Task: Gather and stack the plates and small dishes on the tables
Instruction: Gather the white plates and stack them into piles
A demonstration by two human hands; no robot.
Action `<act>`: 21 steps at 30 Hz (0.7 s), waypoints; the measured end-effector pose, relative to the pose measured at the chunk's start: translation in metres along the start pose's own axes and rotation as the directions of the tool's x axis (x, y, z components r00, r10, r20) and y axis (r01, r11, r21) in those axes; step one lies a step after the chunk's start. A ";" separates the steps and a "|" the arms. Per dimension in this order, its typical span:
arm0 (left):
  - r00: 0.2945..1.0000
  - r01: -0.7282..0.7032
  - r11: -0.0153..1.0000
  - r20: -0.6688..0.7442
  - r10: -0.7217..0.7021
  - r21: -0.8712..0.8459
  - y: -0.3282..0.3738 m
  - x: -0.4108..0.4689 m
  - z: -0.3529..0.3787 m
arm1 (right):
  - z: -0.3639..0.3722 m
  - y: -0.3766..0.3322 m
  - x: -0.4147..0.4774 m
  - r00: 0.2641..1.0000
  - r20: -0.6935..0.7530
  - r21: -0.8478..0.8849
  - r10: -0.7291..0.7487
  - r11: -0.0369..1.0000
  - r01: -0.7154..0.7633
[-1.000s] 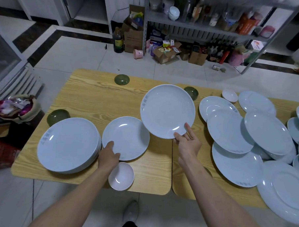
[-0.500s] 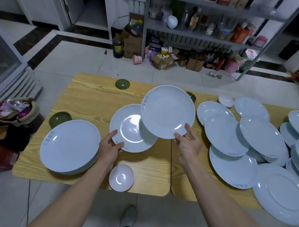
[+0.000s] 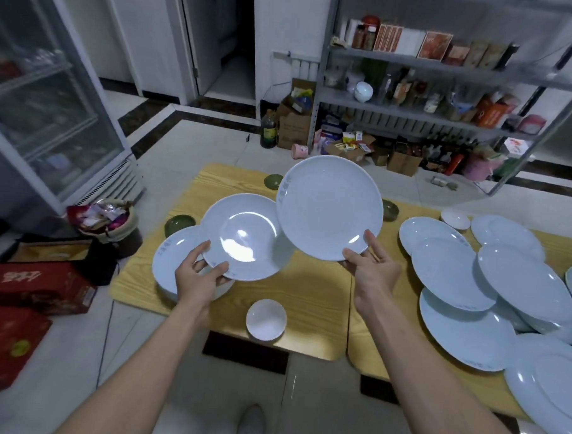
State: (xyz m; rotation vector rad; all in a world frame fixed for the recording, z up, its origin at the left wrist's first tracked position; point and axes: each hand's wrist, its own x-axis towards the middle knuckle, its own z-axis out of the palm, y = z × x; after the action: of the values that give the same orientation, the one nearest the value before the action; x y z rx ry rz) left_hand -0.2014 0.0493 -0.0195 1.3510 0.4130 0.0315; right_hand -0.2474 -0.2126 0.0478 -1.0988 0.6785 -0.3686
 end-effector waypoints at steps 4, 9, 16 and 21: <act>0.997 -0.002 1.000 -0.083 0.000 -0.019 0.006 -0.003 -0.041 | 0.012 0.009 -0.026 0.999 0.047 0.008 0.024 1.000 -0.024; 0.994 0.035 0.997 -0.102 -0.042 -0.070 0.005 0.016 -0.081 | 0.032 0.029 -0.049 0.997 0.050 -0.004 0.058 0.998 -0.058; 0.991 0.118 0.992 -0.050 -0.120 -0.044 -0.003 0.059 -0.114 | 0.068 0.062 -0.064 0.997 -0.024 -0.019 0.072 0.997 -0.073; 0.989 0.144 0.989 0.012 -0.144 0.031 -0.010 0.084 -0.128 | 0.093 0.087 -0.069 0.995 -0.068 -0.016 0.074 0.997 -0.076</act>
State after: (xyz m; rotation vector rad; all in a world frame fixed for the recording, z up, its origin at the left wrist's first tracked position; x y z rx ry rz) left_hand -0.1645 0.1885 -0.0723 1.3472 0.5000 -0.1044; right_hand -0.2417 -0.0713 0.0179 -1.0791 0.7820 -0.3366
